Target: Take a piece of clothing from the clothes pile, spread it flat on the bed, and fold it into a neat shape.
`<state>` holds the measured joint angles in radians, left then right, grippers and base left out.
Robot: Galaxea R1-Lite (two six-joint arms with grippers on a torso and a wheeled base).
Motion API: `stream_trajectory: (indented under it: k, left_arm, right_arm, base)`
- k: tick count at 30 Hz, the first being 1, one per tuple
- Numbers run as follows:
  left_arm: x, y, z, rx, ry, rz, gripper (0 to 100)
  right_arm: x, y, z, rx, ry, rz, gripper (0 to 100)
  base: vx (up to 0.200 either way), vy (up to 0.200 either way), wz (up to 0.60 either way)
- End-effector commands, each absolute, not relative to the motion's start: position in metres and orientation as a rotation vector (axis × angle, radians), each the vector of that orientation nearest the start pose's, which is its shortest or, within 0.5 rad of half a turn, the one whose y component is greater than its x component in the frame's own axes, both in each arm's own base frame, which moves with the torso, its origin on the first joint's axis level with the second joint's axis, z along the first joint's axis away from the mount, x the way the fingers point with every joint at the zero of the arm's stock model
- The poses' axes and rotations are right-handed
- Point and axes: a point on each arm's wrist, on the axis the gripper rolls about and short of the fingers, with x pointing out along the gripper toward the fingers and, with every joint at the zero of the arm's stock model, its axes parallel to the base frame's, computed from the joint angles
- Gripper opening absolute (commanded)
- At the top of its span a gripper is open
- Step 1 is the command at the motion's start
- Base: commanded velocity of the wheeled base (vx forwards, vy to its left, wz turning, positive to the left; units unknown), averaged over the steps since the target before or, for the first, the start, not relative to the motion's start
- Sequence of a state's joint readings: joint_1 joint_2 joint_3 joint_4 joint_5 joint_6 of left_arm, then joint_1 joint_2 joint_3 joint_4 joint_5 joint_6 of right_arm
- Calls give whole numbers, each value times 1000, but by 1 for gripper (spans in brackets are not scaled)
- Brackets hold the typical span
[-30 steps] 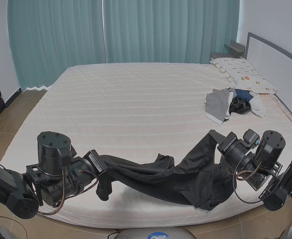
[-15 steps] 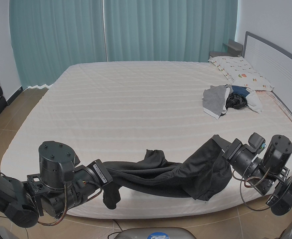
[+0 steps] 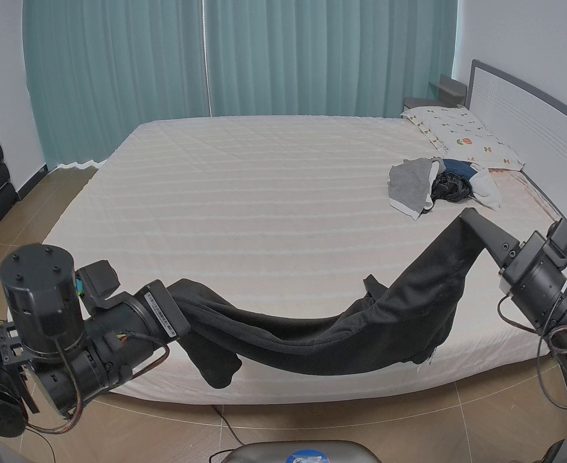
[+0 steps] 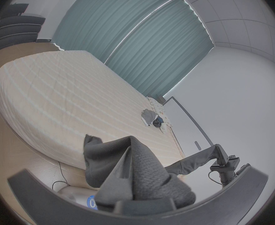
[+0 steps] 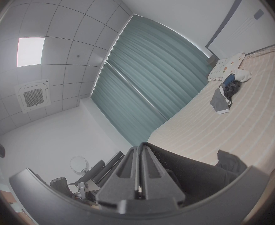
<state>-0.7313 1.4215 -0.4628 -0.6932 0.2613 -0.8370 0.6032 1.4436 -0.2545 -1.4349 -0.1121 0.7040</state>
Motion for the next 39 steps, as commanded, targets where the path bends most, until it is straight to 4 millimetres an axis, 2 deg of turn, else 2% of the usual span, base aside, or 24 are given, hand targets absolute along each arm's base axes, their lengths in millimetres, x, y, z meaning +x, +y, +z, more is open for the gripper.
stream_trajectory:
  k: [1,4,5,6,8,10,11,12,13,19,23,27,28,31,35,39]
  left_arm:
    - [158,-123,226,-737,296,-351,0]
    - [169,-119,242,-751,273,-316,0]
    - [169,-119,242,-751,273,-316,0]
    - [178,-116,250,-759,261,-281,0]
    - [183,-116,251,-757,264,-268,0]
    - [208,-121,247,-749,310,-202,0]
    - [215,-123,244,-751,327,-188,0]
    - [215,-123,244,-751,327,-188,0]
    - [229,-129,235,-757,360,-169,0]
    - [272,-133,216,-817,444,-145,0]
    - [301,-129,211,-863,451,-119,0]
    - [330,-130,197,-877,463,-87,0]
    - [331,-130,197,-878,461,-86,0]
    - [356,-129,185,-892,464,-52,0]
    - [377,-127,178,-899,447,-31,0]
    - [398,-129,162,-896,456,-9,0]
  right_arm:
    - [136,82,268,815,-259,619,0]
    - [144,74,294,800,-286,576,0]
    - [144,74,294,800,-286,576,0]
    - [152,69,311,796,-307,546,0]
    - [155,68,315,798,-309,540,0]
    - [184,60,330,839,-287,494,0]
    - [193,58,331,840,-277,479,0]
    - [193,58,331,840,-277,479,0]
    - [215,57,326,831,-237,437,0]
    - [271,54,317,821,-219,354,0]
    - [297,57,310,819,-201,334,0]
    - [324,61,293,816,-170,305,0]
    - [325,62,293,816,-170,305,0]
    - [347,66,272,813,-161,286,0]
    - [368,70,252,806,-187,276,0]
    - [389,76,224,777,-172,262,0]
  base:
    - [0,0,0]
    - [0,0,0]
    - [0,0,0]
    - [0,0,0]
    - [0,0,0]
    - [0,0,0]
    - [0,0,0]
    - [0,0,0]
    - [0,0,0]
    - [0,0,0]
    - [150,0,0]
    - [200,0,0]
    - [200,0,0]
    - [200,0,0]
    - [200,0,0]
    - [200,0,0]
